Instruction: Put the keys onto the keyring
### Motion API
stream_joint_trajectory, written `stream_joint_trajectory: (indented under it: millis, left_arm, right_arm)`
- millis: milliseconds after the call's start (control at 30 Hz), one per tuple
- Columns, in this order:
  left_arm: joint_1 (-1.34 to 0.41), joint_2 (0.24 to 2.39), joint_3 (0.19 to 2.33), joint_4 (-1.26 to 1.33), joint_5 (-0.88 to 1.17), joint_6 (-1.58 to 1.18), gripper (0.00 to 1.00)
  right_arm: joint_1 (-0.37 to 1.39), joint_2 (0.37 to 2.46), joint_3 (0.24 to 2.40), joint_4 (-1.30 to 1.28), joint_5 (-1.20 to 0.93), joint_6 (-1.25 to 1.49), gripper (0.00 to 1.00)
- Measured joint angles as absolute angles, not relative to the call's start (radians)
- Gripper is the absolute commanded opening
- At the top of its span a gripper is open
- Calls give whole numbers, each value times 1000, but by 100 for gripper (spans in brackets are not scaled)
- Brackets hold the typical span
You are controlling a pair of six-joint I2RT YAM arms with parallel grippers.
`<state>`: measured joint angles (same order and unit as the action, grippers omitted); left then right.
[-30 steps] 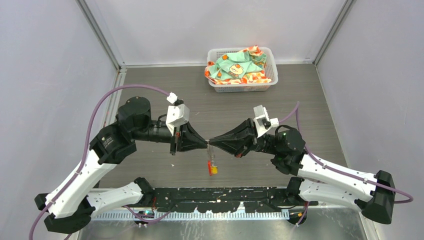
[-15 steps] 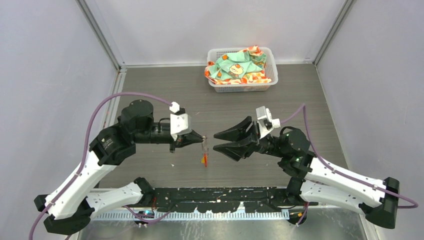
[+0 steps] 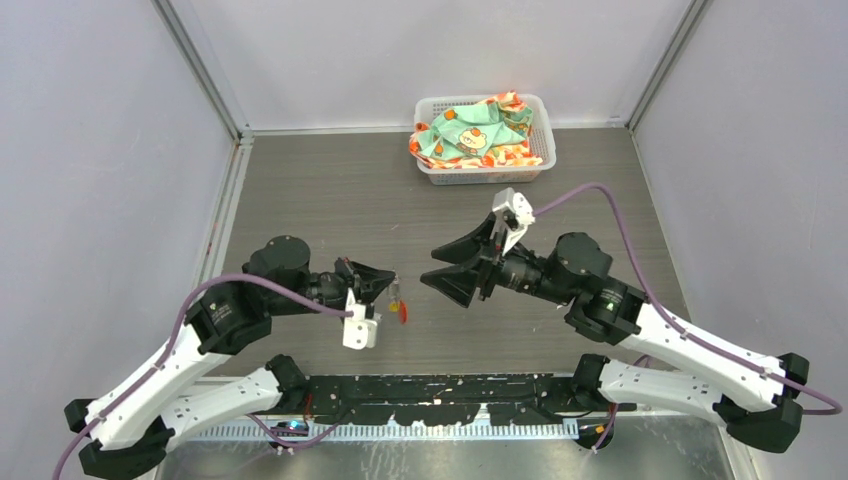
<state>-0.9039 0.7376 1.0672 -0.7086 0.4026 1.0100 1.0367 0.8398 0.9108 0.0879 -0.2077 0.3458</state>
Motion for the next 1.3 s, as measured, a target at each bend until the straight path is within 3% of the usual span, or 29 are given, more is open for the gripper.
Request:
stream_joint_trajectory:
  millis: [333, 533, 767, 933, 1167, 1300]
  left_arm:
    - [-915, 723, 1042, -665, 396, 1131, 0]
    - [-915, 830, 1184, -702, 328, 801, 0]
    - [-913, 763, 1089, -732, 285, 483, 0]
    - [-871, 672, 926, -782, 271, 339, 0]
    - [-838, 674, 916, -821, 288, 272, 0]
    - [-838, 678, 916, -835, 295, 270, 0]
  right_arm:
    - [1037, 848, 892, -32, -205, 342, 63]
    - [1037, 851, 902, -129, -100, 354, 76]
    - [992, 906, 958, -275, 137, 359, 76]
    - [859, 1061, 958, -352, 211, 389, 67]
    - [761, 1291, 869, -331, 224, 406, 70]
    - [762, 1414, 859, -285, 221, 389, 67]
